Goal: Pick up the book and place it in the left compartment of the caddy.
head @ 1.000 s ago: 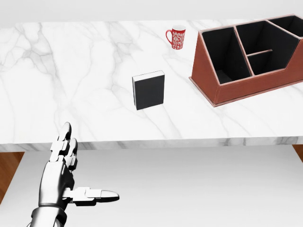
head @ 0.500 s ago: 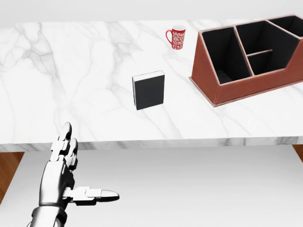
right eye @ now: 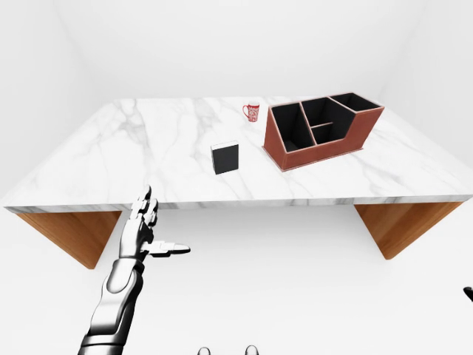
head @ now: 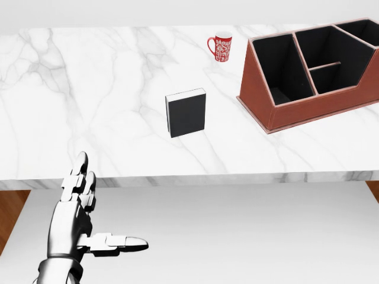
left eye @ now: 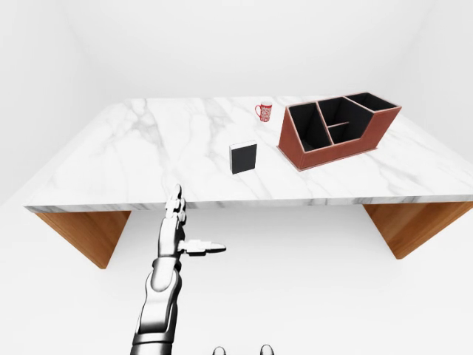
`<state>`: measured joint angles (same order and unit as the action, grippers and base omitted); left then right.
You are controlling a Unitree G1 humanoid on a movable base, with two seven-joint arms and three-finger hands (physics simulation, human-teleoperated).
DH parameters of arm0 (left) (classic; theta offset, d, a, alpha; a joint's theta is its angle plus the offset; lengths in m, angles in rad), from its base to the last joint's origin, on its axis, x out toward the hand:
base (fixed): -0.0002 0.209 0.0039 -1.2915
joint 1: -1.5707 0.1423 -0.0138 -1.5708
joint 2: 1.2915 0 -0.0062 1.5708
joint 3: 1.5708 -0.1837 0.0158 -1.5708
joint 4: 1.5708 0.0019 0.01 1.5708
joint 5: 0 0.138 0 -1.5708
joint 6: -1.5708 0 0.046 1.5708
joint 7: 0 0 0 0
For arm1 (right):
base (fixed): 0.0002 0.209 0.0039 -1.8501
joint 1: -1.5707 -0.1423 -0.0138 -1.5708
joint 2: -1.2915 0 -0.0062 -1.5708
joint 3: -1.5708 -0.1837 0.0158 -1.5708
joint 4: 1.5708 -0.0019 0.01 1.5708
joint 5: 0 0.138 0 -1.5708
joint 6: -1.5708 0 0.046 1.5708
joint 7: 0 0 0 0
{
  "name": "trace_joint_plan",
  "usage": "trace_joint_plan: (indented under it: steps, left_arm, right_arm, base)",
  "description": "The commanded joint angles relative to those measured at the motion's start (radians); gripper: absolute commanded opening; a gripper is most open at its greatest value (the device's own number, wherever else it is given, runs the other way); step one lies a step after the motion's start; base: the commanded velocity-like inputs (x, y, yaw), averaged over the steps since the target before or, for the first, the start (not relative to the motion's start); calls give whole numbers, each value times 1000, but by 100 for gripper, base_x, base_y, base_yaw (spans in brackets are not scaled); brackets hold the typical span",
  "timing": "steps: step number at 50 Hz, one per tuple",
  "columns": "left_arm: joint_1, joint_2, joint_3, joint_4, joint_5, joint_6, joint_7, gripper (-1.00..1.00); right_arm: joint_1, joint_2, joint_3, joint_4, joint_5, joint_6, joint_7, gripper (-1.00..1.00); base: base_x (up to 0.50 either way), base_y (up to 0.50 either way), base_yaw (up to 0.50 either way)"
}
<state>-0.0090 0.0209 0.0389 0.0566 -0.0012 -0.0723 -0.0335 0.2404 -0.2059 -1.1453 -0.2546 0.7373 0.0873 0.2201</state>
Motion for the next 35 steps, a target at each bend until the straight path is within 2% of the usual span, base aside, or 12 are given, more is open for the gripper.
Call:
trace_joint_plan:
  steps: [1,5,25,35]
  left_arm:
    - [-2,0,-1,1,-4,-8,-4,100]
    - [-3,1,1,8,-1,-15,-2,100]
    - [-2,1,-1,19,2,-15,-6,100]
    - [-9,2,0,37,7,-15,-2,100]
  right_arm:
    - [10,-5,-15,5,47,0,0,100]
    - [17,-3,-20,-5,76,0,9,100]
    - [25,4,-20,-21,86,0,35,100]
    - [22,2,-19,-14,86,0,44,100]
  base:
    - [0,0,0]
    - [0,0,0]
    - [0,0,0]
    - [0,0,22]
